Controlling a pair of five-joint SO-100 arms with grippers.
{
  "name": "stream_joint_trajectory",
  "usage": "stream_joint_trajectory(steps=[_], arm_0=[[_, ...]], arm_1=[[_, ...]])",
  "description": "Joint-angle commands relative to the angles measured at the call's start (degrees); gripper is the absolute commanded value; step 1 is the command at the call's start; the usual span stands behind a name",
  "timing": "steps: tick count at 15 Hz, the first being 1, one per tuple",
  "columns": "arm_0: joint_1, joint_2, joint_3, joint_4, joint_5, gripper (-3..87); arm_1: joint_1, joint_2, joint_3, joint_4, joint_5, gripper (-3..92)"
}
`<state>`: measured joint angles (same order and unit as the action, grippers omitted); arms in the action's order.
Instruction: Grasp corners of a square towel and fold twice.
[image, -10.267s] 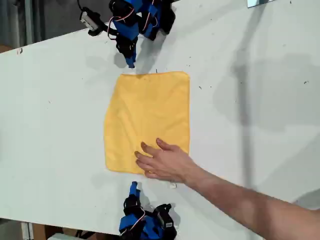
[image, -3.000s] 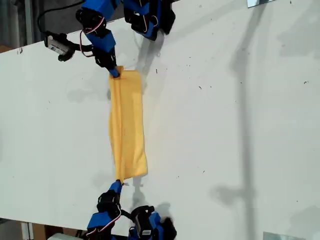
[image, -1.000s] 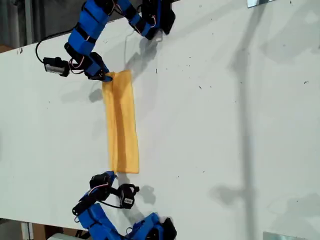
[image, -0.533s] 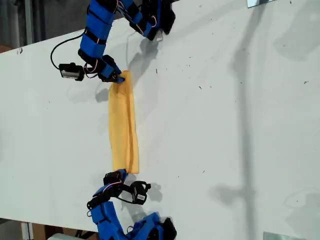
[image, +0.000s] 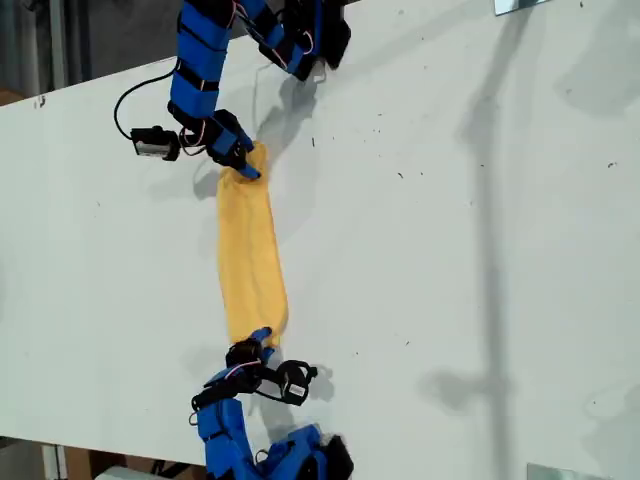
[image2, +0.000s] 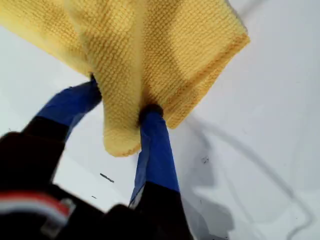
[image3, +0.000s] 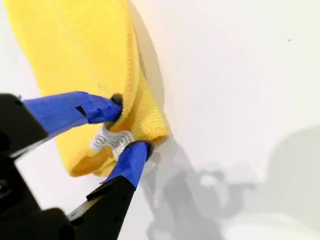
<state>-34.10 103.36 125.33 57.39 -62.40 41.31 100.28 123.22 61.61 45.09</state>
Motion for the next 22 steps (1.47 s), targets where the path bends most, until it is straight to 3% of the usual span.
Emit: stream_joint_trajectory(steps=[1,7,10,13,15,16,17,18,22], arm_0=[[2.7,9.8,-2.2,5.1,-1.6,36.3],[-3.1,25.1,-6.3,17.6,4.0,35.4],[-2.9,28.7,-0.6,14.9,2.0,35.2],[-2.5,46.4,13.8,13.3,-2.7,37.3],[-1.4,57.0,21.3,14.7,-5.3,37.4],[-1.1,59.2,23.7,14.8,-6.2,37.3],[-1.1,60.5,25.8,14.3,-6.7,37.2],[-1.1,61.5,27.7,13.4,-6.9,37.1],[-0.5,68.0,35.5,10.3,-7.4,36.6]], arm_1=[[-0.4,7.1,-0.6,2.9,0.7,42.0],[9.0,17.6,-6.2,14.7,-4.0,40.5],[17.2,8.9,-5.3,8.9,-8.0,42.1],[15.1,-9.7,-8.7,1.2,-7.8,43.2],[13.3,-20.7,-14.7,1.1,-7.8,43.8],[12.8,-23.9,-16.8,2.2,-7.6,35.5],[13.4,-24.4,-16.8,2.8,-6.9,6.9],[15.2,-24.2,-15.9,3.3,-6.4,0.0],[21.7,-16.3,-6.7,0.6,-3.7,0.0]])
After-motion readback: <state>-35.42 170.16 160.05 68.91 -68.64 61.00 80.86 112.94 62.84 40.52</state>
